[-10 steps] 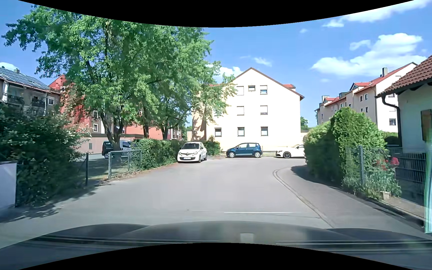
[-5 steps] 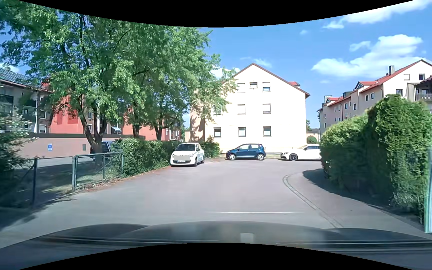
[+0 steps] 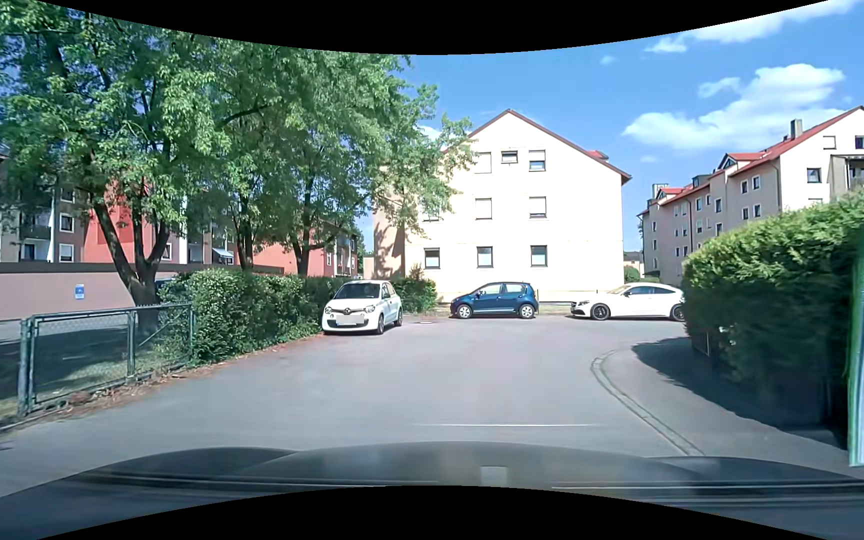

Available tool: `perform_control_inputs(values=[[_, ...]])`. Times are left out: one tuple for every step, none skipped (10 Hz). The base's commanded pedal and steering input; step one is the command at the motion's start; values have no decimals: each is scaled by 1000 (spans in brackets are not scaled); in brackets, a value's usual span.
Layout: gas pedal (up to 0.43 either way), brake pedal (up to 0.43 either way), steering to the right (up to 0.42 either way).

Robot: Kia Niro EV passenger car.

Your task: Follow the waypoints while adhering to traffic rules and regulations

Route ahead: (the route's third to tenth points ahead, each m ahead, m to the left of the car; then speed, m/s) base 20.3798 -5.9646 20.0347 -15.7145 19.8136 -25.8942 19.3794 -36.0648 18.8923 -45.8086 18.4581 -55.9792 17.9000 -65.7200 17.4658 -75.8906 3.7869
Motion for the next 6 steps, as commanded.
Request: perform_control_inputs(values=[[0,165,13],[0,171,26],[0,165,35],[0,171,38],[0,171,38],[0,165,40]])
